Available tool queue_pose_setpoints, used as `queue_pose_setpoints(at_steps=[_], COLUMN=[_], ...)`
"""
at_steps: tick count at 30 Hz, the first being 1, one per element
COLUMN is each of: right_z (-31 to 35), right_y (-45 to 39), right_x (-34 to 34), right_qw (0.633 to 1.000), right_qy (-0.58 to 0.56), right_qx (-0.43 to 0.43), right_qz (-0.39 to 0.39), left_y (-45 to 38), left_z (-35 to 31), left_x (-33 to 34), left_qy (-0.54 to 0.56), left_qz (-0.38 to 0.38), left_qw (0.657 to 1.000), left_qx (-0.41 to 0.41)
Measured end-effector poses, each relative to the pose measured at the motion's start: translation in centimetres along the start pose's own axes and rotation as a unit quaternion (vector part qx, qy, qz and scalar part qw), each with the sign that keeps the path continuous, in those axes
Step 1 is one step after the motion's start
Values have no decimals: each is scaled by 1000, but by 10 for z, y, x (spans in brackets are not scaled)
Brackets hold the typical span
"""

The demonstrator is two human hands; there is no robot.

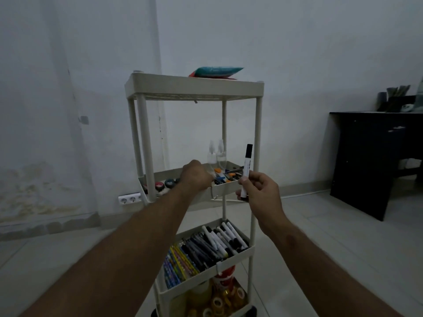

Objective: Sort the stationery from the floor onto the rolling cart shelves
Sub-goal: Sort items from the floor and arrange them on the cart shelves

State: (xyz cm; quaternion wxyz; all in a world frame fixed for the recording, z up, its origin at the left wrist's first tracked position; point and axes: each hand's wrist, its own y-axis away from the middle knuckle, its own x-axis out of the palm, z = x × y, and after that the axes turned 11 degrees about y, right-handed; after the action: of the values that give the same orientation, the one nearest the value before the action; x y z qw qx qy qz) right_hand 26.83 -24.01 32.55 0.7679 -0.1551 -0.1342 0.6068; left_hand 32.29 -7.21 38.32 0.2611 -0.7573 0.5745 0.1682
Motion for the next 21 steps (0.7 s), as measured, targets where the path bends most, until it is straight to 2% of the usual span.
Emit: queue_pose_setpoints(at_steps=[8,12,15,18,21], right_z=[-43,-89,-132,-170,-189], right_y=[25,44,57,56,34], right_x=[4,3,5,8,17], right_qw=[1000,996,994,984,951], right_qy=[25,76,104,177,307], right_qx=[-8,-40,-16,8,-23], right_qz=[9,2,3,5,11], left_y=[1,9,12,10,8], left_z=[10,11,10,11,11], left_x=[-1,1,-1,1,3], left_qy=[-42,-50,-53,-53,-57], left_qz=[44,50,42,39,36], left_qw=[996,991,991,991,992], left_qx=[62,109,117,113,108])
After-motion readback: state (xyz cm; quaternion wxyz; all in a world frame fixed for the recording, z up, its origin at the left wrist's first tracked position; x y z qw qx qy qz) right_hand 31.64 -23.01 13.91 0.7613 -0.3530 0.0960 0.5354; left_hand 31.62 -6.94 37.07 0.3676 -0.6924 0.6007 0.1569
